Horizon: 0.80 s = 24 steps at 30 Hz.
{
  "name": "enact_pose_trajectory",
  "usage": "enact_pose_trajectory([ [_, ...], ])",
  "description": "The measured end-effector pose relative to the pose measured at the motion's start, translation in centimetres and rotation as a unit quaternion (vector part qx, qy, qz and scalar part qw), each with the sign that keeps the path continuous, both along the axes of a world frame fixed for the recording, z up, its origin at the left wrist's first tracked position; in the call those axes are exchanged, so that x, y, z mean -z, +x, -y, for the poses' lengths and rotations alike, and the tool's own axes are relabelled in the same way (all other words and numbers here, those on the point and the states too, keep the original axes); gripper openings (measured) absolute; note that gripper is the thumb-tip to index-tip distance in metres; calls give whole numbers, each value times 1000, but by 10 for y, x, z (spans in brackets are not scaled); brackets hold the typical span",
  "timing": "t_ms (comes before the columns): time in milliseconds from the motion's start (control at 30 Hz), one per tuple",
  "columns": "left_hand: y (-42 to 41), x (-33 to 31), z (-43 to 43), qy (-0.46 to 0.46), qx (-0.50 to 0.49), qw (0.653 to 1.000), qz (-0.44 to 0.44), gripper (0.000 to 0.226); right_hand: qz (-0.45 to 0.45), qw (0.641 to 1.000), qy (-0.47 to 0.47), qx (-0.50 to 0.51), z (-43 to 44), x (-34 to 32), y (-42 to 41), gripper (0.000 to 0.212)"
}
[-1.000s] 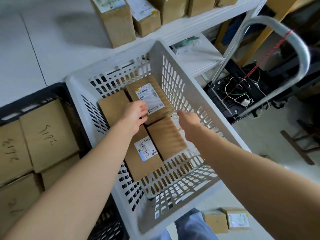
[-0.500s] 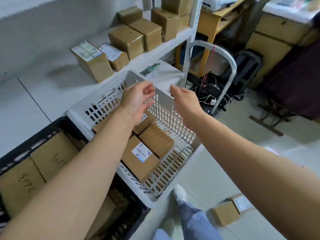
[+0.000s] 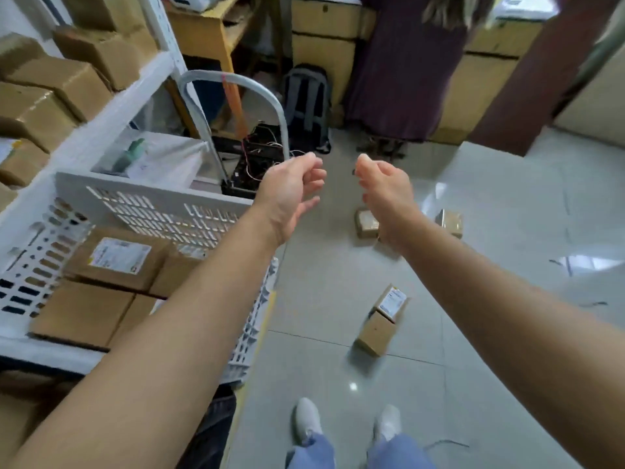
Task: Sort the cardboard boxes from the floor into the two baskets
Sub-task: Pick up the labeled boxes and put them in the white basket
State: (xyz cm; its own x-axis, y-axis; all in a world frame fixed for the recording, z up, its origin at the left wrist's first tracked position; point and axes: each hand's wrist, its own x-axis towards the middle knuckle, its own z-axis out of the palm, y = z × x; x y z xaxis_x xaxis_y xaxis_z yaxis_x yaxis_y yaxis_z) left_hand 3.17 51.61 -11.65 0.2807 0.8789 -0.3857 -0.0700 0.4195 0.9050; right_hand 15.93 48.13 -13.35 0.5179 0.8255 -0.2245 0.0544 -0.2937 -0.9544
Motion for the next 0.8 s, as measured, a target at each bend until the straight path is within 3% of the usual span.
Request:
enact_pose_trajectory([
  [100,47,25,13,-33,38,999,-2,18,-12,998,-26,53,27,21,50,23],
  [233,103,49,37,-81,71,994,-6,19,-23,993,-60,102,64,39,110,47],
  [367,157,56,55,-93,78,992,-10,19,-32,988,-71,134,91,41,168,48],
  [433,184,55,61,-92,70,993,-11,19,-26,988,-62,139,101,38,196,57],
  [800,274,44,69,-82,-59,995,-10,23,-25,992,-46,115,98,24,315,61],
])
